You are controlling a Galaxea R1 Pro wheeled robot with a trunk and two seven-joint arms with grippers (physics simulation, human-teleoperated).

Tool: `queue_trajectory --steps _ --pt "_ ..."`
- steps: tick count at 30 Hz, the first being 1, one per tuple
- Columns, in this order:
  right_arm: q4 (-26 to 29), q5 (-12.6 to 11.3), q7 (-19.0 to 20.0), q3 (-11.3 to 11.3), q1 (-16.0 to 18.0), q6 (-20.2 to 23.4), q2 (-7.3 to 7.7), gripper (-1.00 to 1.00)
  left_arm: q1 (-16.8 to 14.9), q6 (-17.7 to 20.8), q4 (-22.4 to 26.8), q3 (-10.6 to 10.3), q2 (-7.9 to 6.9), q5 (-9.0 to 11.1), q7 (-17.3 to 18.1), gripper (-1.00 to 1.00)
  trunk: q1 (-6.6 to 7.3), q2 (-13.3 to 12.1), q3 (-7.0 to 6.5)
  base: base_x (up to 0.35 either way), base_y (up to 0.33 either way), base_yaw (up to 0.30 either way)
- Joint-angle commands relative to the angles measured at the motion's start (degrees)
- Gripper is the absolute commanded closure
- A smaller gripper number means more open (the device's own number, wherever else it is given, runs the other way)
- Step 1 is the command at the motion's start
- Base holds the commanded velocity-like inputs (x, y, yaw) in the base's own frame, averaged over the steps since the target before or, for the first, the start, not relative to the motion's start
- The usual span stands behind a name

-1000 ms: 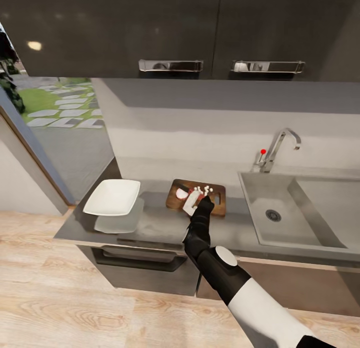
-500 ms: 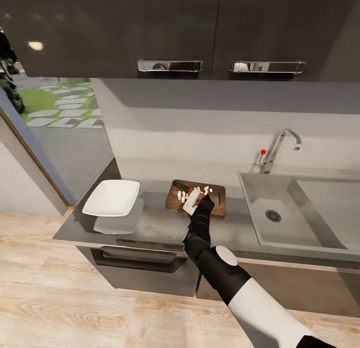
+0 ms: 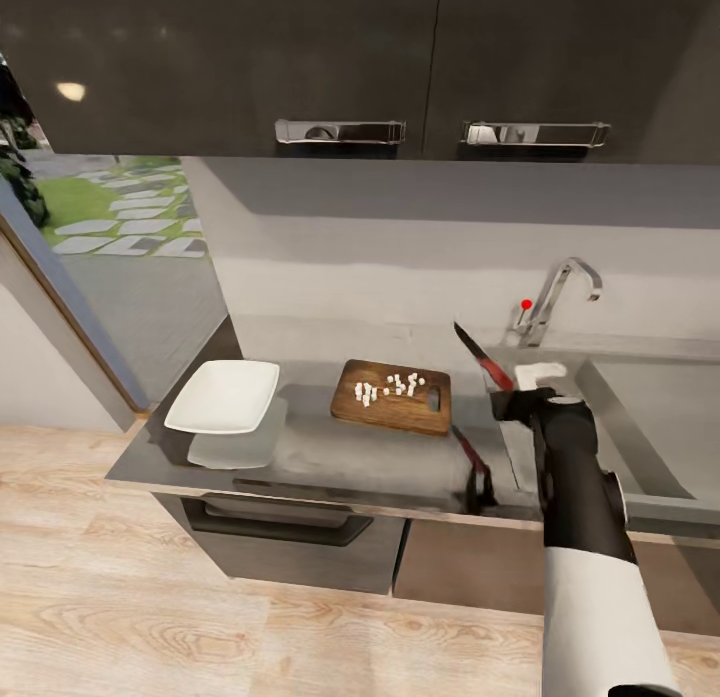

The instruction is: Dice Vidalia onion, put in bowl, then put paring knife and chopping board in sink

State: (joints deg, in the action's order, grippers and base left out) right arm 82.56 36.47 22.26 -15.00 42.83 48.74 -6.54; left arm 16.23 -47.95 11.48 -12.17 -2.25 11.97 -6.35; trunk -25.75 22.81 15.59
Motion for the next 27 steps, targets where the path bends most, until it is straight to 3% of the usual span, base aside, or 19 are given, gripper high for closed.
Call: queue_trajectory --steps 1,2,4,6,12,21,27 --pt "-0.1 0.2 2.7 -3.7 0.1 -0.2 0.44 1.00 0.0 0.0 0.3 -0.5 -0.08 0.1 -0.5 -1.00 -0.03 0.1 0.09 0.000 0.000 0.000" --pt "-0.3 0.2 3.9 -7.6 0.1 -1.9 0.76 1.00 0.0 0.0 0.5 -0.5 -0.12 0.1 -0.6 -1.00 -0.03 0.1 0.09 0.000 0.000 0.000" --pt "-0.8 0.2 4.8 -13.1 0.1 -6.9 0.98 1.00 0.0 0.0 0.5 -0.5 -0.21 0.1 -0.7 -1.00 -0.03 0.1 0.09 0.000 0.000 0.000" --pt "-0.9 0.4 5.0 -15.7 0.1 -9.8 1.10 1.00 0.0 0.0 0.5 -0.5 -0.22 0.1 -0.7 -1.00 -0.03 0.1 0.09 0.000 0.000 0.000" --pt "-1.1 0.4 5.1 -20.9 0.1 -11.1 2.77 1.00 0.0 0.0 0.4 -0.5 -0.14 0.1 -0.7 -1.00 -0.03 0.1 0.09 0.000 0.000 0.000" --pt "-8.6 0.4 4.6 -21.3 0.1 -11.0 2.57 1.00 0.0 0.0 0.4 -0.4 0.05 0.2 -0.8 -1.00 -0.03 0.1 0.09 0.060 -0.084 0.000" --pt "-9.0 0.4 2.1 -21.3 0.1 -6.9 2.39 1.00 0.0 0.0 0.3 -0.5 0.05 0.2 -0.8 -1.00 -0.03 0.1 0.14 0.179 -0.188 0.000"
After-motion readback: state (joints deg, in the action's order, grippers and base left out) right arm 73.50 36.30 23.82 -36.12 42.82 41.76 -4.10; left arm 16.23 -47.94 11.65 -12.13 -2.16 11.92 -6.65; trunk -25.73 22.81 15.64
